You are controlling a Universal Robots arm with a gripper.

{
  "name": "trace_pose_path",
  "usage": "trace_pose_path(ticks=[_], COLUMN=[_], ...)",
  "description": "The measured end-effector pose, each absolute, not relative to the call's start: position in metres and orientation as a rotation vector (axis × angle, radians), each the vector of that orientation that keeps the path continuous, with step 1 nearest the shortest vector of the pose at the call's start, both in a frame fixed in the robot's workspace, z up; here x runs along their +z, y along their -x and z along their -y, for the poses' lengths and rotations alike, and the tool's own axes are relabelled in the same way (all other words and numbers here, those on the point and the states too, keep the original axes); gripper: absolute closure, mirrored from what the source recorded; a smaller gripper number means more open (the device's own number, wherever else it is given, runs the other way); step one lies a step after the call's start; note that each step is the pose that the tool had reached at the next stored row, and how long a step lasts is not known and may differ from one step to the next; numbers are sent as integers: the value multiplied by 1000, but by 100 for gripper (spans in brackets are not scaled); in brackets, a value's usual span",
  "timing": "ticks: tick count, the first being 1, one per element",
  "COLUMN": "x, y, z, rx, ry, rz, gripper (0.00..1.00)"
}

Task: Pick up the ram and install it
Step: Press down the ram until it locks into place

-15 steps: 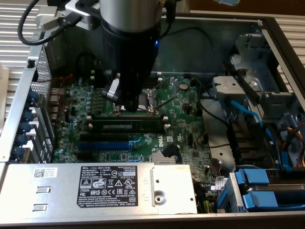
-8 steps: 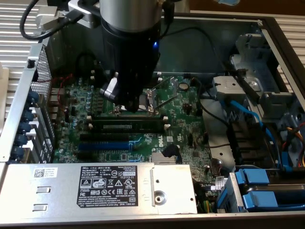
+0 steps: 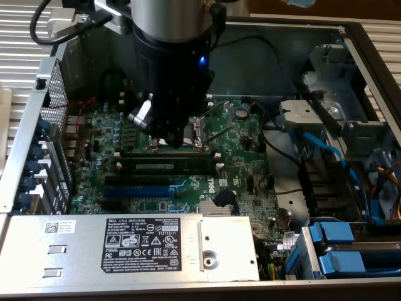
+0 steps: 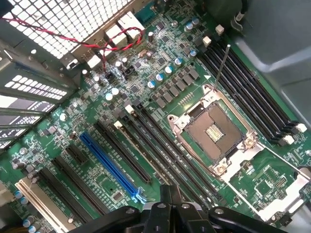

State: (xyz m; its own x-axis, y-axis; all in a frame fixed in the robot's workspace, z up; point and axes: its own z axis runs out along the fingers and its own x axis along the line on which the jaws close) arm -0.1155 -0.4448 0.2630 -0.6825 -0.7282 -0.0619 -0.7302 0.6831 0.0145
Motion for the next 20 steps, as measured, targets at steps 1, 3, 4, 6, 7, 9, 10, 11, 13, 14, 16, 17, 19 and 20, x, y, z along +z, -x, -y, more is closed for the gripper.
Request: trace_pose_path(ticks=[1,3,4,6,7,9,10,11,13,14,16,17,19,20], x=[263,263,263,263,263,263,263,263,263,263,263,263,263,263], y=[116,116,116,116,116,116,116,116,116,116,115,115,116,116], z=[445,445,445,445,445,445,445,445,445,445,445,445,445,445], rx=[58,57,57,56,56,55,54,54,53,53,54,54,54,55], ry=[1213,1183,1168,1138,1123,1093,1078,1063,1031,1016,991,980,957,947], rz=[-2842,-2854,-2860,-2872,-2877,-2888,-2894,-2899,-2910,-2915,-2923,-2927,-2934,-2937], gripper=[89,89,89,89,89,89,89,89,89,89,89,89,89,89])
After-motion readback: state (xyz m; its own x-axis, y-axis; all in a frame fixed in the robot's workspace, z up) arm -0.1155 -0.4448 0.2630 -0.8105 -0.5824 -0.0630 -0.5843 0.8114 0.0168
